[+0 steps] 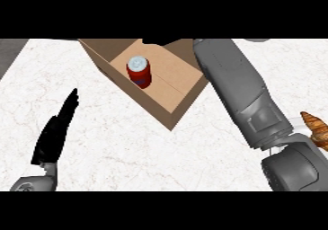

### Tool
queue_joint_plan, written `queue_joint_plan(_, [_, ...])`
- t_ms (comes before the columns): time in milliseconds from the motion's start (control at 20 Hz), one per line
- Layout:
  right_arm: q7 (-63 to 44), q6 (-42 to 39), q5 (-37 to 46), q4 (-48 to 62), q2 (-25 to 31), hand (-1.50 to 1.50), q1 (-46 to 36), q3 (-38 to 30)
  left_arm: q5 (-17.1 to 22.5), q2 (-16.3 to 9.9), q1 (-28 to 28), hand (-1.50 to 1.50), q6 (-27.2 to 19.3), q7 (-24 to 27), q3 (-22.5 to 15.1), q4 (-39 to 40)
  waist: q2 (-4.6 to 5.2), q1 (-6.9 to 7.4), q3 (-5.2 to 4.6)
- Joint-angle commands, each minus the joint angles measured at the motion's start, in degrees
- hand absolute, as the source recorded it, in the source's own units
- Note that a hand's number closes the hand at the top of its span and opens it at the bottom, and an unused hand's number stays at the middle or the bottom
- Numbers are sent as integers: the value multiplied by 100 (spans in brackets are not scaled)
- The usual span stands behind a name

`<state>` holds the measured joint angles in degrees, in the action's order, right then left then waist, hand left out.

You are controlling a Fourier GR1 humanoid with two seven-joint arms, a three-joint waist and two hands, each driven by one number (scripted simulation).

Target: Pick the can from the plate and place it in the cardboard box

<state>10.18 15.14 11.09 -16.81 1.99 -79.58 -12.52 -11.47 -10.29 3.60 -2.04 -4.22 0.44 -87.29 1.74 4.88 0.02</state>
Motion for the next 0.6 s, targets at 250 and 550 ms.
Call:
queue_joint_plan(250, [547,-277,-497,269,1244,-150,414,-742,24,-73,31,0,5,-87,125,-43,10,-122,3])
queue_joint_plan(550, [907,-1259,-743,402,2196,-150,788,-1042,-48,65,-88,0,-106,-76,42,-148,8,-126,10])
